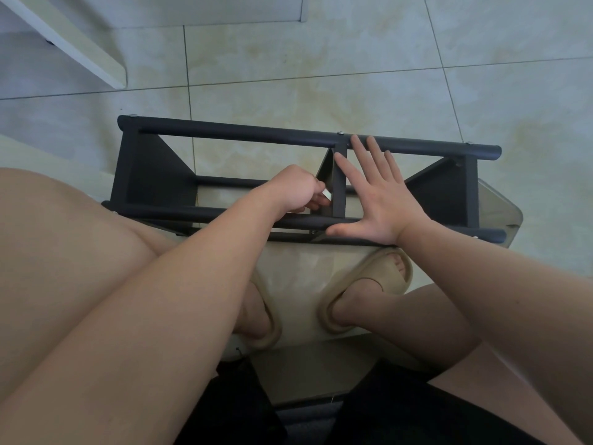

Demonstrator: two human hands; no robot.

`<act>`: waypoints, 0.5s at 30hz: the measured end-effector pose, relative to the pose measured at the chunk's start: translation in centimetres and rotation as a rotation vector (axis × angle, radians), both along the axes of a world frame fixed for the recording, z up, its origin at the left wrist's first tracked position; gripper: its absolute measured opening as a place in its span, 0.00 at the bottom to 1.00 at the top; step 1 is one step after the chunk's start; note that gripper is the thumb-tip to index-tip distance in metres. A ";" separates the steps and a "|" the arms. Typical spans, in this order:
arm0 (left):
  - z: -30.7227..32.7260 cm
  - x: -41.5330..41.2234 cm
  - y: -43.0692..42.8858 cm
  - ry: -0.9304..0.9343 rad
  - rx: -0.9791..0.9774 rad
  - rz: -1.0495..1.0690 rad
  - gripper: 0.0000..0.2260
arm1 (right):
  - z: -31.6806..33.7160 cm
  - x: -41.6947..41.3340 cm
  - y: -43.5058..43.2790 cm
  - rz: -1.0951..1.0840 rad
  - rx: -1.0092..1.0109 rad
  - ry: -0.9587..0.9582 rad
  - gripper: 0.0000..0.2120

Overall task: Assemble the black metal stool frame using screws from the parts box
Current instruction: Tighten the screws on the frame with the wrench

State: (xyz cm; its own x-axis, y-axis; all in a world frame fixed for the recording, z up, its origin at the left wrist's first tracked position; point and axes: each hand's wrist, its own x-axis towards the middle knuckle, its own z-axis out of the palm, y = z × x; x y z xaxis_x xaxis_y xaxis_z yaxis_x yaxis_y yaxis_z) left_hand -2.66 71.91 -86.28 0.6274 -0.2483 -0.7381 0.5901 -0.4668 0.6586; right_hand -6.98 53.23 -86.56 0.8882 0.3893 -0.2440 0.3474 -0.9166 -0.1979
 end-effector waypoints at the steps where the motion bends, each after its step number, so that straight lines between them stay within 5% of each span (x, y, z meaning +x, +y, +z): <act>1: -0.1 0.0 0.0 -0.011 0.002 -0.011 0.07 | 0.0 0.0 0.0 0.000 -0.002 0.000 0.58; 15: -1.3 0.0 0.6 -0.132 0.049 -0.138 0.14 | 0.0 0.0 0.0 -0.002 0.001 0.002 0.59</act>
State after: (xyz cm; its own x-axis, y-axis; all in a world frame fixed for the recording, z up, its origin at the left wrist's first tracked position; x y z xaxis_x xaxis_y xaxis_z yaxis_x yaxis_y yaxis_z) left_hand -2.63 72.50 -87.54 0.6821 -0.3048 -0.6647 0.4279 -0.5707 0.7008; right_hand -7.00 53.25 -86.52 0.8887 0.3875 -0.2449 0.3449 -0.9172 -0.1996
